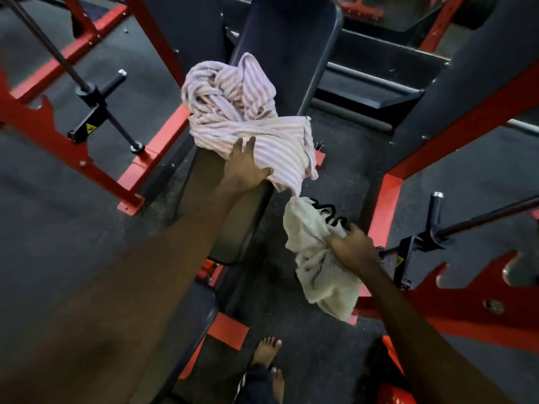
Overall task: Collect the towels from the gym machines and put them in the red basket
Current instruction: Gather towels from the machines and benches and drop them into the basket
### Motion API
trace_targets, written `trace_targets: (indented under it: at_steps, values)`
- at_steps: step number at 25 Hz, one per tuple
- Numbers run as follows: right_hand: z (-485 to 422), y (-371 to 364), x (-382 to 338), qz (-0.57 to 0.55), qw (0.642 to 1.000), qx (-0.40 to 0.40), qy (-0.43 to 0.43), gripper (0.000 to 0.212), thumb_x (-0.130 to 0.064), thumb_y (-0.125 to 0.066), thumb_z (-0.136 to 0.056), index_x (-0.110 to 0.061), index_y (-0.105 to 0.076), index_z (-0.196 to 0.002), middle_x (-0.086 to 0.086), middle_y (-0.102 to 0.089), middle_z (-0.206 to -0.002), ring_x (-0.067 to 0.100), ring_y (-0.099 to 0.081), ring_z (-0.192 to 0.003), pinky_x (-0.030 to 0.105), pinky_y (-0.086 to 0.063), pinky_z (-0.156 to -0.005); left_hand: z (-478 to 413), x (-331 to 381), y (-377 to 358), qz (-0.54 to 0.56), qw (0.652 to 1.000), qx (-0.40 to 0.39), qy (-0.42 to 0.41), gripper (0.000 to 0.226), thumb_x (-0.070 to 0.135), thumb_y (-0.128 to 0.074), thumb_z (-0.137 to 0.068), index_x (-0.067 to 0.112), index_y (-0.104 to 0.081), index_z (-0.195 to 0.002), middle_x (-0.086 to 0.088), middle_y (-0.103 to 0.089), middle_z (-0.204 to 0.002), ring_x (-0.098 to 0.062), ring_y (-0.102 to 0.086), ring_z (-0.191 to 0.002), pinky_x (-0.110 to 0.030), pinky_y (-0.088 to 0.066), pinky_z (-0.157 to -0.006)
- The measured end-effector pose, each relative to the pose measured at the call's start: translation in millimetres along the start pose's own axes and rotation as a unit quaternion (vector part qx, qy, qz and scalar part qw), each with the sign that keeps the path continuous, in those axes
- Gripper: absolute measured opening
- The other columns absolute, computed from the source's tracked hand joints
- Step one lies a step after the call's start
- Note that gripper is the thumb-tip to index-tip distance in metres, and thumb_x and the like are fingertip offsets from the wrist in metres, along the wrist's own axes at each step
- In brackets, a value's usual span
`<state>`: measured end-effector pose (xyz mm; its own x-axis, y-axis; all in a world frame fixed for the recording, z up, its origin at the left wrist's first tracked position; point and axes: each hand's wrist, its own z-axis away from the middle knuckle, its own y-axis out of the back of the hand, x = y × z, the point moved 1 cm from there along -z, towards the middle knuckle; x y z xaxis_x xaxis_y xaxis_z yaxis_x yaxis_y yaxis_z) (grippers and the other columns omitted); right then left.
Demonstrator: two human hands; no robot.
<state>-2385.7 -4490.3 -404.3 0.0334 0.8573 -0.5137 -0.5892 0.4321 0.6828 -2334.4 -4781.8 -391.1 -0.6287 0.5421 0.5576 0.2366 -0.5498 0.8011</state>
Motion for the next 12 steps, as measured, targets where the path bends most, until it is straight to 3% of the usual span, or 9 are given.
trace_targets:
  at_steps: [4,7,9,12]
  values:
    - [-36.4,1.1,4.4,-0.013,1.000,0.005,-0.019,0.058,-0.043,-0.067,-0.085,-0.015,-0.056,-0.135,0.013,-0.066,-0.125,0.034,-0.062,-0.111,0.033,-0.043,-0.083,-61.1,14.3,-24.0,-0.137,0.990,-0.016,0.028,0.121,0.065,-0.074,-0.073,0.030,0.003,-0.160,-0.015,0.018,-0.165,-0.039,0.010,-0.153,-0.057,-0.002,-0.120]
    - [-55.4,-2.3,-0.1,-0.017,1.000,0.004,-0.026,0.063,-0.046,-0.067,-0.083,-0.017,-0.055,-0.137,0.012,-0.066,-0.125,0.033,-0.062,-0.110,0.032,-0.043,-0.081,-88.7,7.5,-42.5,-0.190,0.980,-0.045,0.035,0.123,0.067,-0.075,-0.069,0.024,-0.003,-0.159,-0.021,0.016,-0.164,-0.044,0.013,-0.151,-0.063,0.001,-0.117]
    - [-62.9,-5.9,-3.4,-0.021,0.999,0.008,-0.024,0.065,-0.047,-0.067,-0.081,-0.020,-0.054,-0.138,0.011,-0.065,-0.128,0.035,-0.062,-0.113,0.033,-0.044,-0.084,-93.3,3.1,-48.8,-0.207,0.977,-0.031,0.039,0.113,0.060,-0.076,-0.073,0.016,-0.014,-0.156,-0.024,-0.006,-0.163,-0.048,-0.007,-0.149,-0.065,-0.011,-0.115]
    - [-64.1,-9.4,-12.5,-0.028,0.999,0.009,-0.021,0.065,-0.047,-0.068,-0.080,-0.020,-0.054,-0.138,0.011,-0.065,-0.129,0.035,-0.061,-0.114,0.035,-0.046,-0.088,-84.6,0.4,-48.8,-0.155,0.987,0.023,0.019,0.081,0.039,-0.073,-0.080,0.007,-0.031,-0.141,-0.022,-0.048,-0.138,-0.046,-0.047,-0.127,-0.057,-0.038,-0.101]
